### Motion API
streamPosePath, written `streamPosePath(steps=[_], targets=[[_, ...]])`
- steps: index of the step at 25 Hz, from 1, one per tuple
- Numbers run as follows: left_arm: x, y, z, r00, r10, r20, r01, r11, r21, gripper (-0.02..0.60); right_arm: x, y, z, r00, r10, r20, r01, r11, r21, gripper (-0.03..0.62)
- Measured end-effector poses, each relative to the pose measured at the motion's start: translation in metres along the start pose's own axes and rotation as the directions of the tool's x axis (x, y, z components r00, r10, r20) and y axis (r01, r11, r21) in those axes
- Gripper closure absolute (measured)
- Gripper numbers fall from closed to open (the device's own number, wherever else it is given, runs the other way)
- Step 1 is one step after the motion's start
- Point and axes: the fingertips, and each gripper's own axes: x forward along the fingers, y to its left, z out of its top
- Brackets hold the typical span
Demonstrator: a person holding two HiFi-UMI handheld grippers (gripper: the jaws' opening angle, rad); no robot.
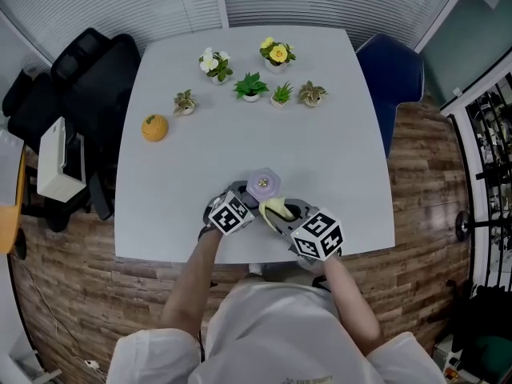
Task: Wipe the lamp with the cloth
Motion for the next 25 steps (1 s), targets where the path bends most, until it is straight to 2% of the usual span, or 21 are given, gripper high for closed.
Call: streamPosePath(steps=[15,25], targets=[[0.0,0.0,0.0,1.0,0.004,0.006,-0.004,1.0,0.006,0.278,0.013,-0.005,-0.007,1.0,0.014,-0.022,-0.014,1.0,0.018,0.554],[-0.001,0.0,0.0,1.0,0.005,0.005,-0.005,1.0,0.008,0.278,0.022,-0.014,-0.026,0.996,0.01,-0.091,-0.009,1.0,0.014,0.554]])
